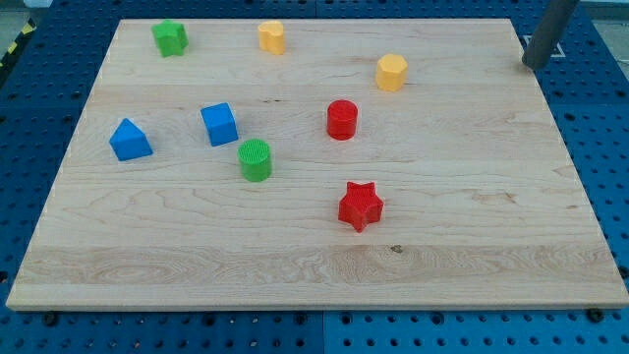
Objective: Keep the red star parallel right to the green circle
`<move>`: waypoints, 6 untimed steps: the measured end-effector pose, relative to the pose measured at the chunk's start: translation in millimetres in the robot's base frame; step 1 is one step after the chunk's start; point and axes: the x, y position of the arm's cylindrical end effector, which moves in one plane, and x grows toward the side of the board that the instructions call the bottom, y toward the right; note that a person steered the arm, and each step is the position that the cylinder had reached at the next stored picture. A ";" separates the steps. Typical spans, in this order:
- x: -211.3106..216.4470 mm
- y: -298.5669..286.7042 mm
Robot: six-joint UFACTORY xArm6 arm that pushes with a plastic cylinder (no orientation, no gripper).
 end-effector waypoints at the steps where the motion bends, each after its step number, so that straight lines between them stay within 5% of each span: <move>1: 38.4 -18.8; 6: 72.7 -42.2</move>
